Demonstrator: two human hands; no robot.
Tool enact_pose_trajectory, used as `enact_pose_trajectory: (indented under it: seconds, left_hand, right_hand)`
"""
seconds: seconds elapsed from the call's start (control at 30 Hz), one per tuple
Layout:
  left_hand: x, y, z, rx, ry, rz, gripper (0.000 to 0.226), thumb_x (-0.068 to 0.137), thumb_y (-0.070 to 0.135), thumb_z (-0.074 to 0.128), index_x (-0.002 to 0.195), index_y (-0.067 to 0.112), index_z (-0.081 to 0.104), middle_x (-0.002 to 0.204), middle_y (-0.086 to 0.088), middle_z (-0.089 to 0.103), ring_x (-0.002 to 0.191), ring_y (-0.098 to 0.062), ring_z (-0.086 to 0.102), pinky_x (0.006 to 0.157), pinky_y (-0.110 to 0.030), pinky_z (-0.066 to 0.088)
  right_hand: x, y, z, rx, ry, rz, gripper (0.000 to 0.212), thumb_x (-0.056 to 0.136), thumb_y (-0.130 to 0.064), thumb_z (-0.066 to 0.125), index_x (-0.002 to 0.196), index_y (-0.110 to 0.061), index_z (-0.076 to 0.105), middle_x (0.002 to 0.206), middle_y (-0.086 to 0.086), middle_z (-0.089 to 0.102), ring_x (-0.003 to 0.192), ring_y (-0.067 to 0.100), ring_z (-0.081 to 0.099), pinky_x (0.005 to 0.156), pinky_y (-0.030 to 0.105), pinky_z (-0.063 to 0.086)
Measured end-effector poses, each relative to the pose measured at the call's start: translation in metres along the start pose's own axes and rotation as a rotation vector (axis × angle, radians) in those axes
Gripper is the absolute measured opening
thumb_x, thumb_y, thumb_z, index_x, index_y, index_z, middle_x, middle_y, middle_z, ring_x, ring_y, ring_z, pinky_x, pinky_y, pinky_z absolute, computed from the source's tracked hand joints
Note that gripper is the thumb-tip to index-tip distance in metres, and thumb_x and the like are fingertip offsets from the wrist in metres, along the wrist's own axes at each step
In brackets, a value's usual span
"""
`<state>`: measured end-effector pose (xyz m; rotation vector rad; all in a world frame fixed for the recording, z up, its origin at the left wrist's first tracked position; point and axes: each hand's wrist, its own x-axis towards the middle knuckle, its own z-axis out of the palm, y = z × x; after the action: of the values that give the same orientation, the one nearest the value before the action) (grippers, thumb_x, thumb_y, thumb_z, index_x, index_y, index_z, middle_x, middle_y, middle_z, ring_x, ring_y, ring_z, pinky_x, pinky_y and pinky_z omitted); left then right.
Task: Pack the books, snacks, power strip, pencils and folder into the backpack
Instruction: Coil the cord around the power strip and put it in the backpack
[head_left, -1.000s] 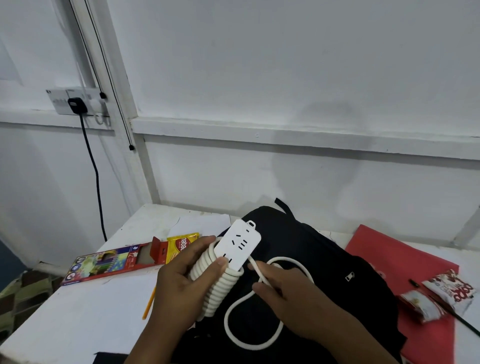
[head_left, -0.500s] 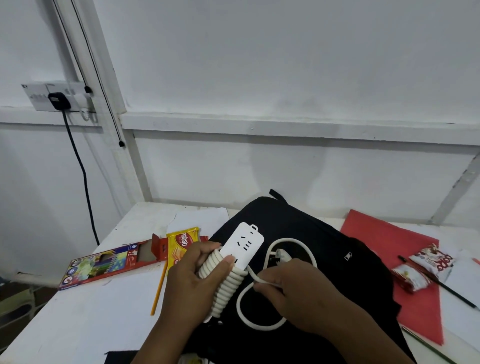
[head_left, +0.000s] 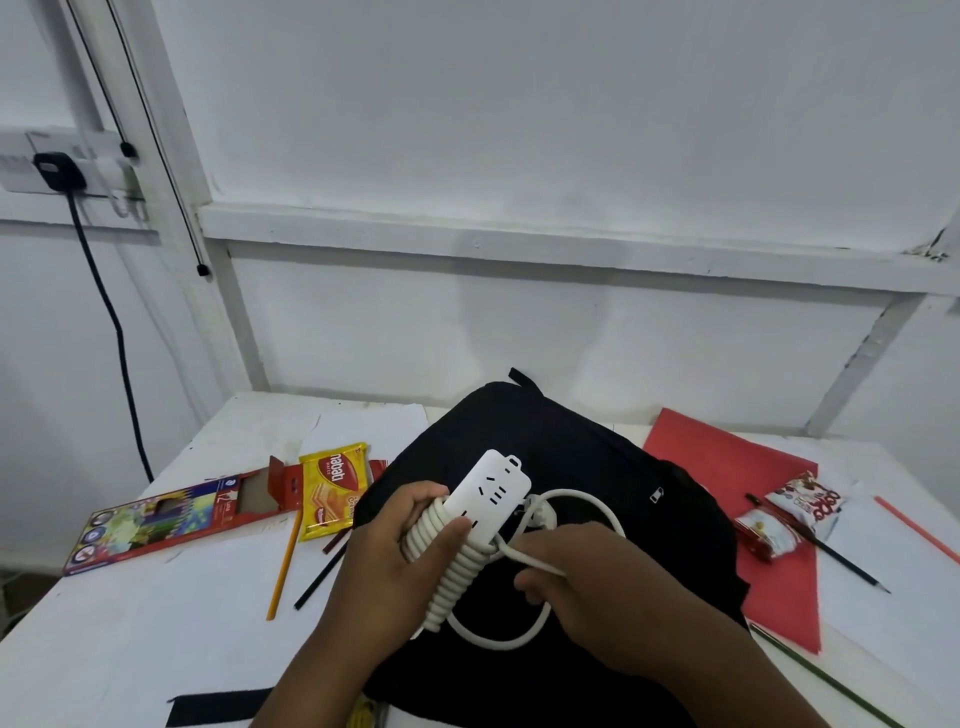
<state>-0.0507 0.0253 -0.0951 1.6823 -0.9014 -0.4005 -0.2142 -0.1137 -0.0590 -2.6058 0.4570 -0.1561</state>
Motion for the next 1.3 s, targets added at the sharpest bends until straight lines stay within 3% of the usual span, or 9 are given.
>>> enact_pose_trajectory:
  seconds: [0.17,0.3,0.4,0.53,0.7,0.83,1.03,1.13,1.3]
  left_hand:
    - [-0.002,-0.002,0.004,0.092,-0.019,0.023,0.039,0.082,0.05,0.07,0.117,0.038,0.059,0.109,0.024,0.066,0.1,0.0,0.064,0.076,-0.033,0.061]
    - [-0.002,0.007,0.011,0.094,-0.074,0.061,0.047,0.081,0.052,0.072,0.123,0.038,0.057,0.114,0.018,0.065,0.105,-0.007,0.066,0.081,-0.035,0.06]
    - [0.001,0.014,0.017,0.108,-0.078,0.079,0.049,0.082,0.057,0.072,0.124,0.037,0.057,0.117,0.016,0.065,0.107,-0.01,0.065,0.084,-0.039,0.059]
    - [0.002,0.022,0.03,0.103,-0.034,0.106,0.047,0.082,0.056,0.068,0.123,0.034,0.06,0.12,0.015,0.066,0.111,-0.009,0.064,0.09,-0.042,0.056]
    - [0.007,0.034,0.051,0.032,0.013,0.141,0.039,0.085,0.047,0.069,0.117,0.025,0.067,0.117,0.009,0.07,0.112,-0.013,0.066,0.092,-0.04,0.055]
    - [0.013,0.043,0.077,-0.076,-0.022,0.166,0.028,0.087,0.033,0.07,0.112,0.019,0.071,0.109,0.0,0.074,0.107,-0.02,0.069,0.09,-0.032,0.055]
    - [0.019,0.049,0.106,-0.284,0.043,0.155,0.029,0.079,0.03,0.074,0.107,0.021,0.076,0.108,-0.008,0.075,0.105,-0.027,0.07,0.088,-0.032,0.056]
    - [0.019,0.052,0.112,-0.33,0.093,0.137,0.031,0.076,0.03,0.077,0.105,0.019,0.077,0.107,-0.011,0.075,0.103,-0.029,0.071,0.087,-0.035,0.057]
    - [0.016,0.054,0.105,-0.413,0.256,0.088,0.021,0.084,0.012,0.071,0.105,0.012,0.077,0.104,-0.013,0.076,0.096,-0.028,0.073,0.079,-0.032,0.059]
  right_hand:
    - [0.002,0.008,-0.009,-0.007,0.226,-0.057,0.028,0.085,-0.051,0.054,0.1,-0.034,0.07,0.09,-0.017,0.071,0.085,0.003,0.064,0.074,0.029,0.054]
    - [0.014,0.02,-0.013,0.045,0.398,-0.208,0.022,0.082,-0.047,0.06,0.09,-0.033,0.076,0.085,-0.021,0.07,0.078,0.003,0.06,0.069,0.034,0.054]
    - [0.025,0.029,-0.018,0.137,0.515,-0.282,0.015,0.077,-0.044,0.068,0.083,-0.032,0.073,0.08,-0.021,0.055,0.073,0.007,0.055,0.065,0.04,0.05]
    - [0.031,0.044,-0.024,0.21,0.716,-0.188,0.034,0.057,-0.052,0.078,0.085,-0.032,0.073,0.095,-0.02,0.053,0.09,0.006,0.055,0.078,0.034,0.047]
    - [0.027,0.059,-0.029,0.511,0.536,-0.081,0.052,0.062,-0.055,0.072,0.113,-0.045,0.062,0.12,-0.02,0.056,0.118,0.003,0.053,0.092,0.006,0.038]
    - [0.019,0.076,-0.039,0.632,0.289,-0.131,0.063,0.069,-0.053,0.072,0.129,-0.043,0.054,0.128,-0.025,0.055,0.124,0.0,0.052,0.096,0.011,0.042]
    - [0.018,0.1,-0.045,0.924,0.362,-0.111,0.061,0.064,-0.036,0.083,0.117,-0.024,0.054,0.112,-0.005,0.064,0.106,0.02,0.066,0.086,0.036,0.058]
    - [0.018,0.103,-0.033,1.045,0.367,-0.129,0.05,0.068,-0.033,0.08,0.11,-0.018,0.057,0.105,0.005,0.066,0.1,0.028,0.067,0.082,0.038,0.058]
    - [0.017,0.091,-0.006,1.046,0.204,-0.177,0.062,0.084,-0.05,0.073,0.133,-0.016,0.055,0.127,-0.002,0.067,0.12,0.018,0.062,0.099,0.033,0.051]
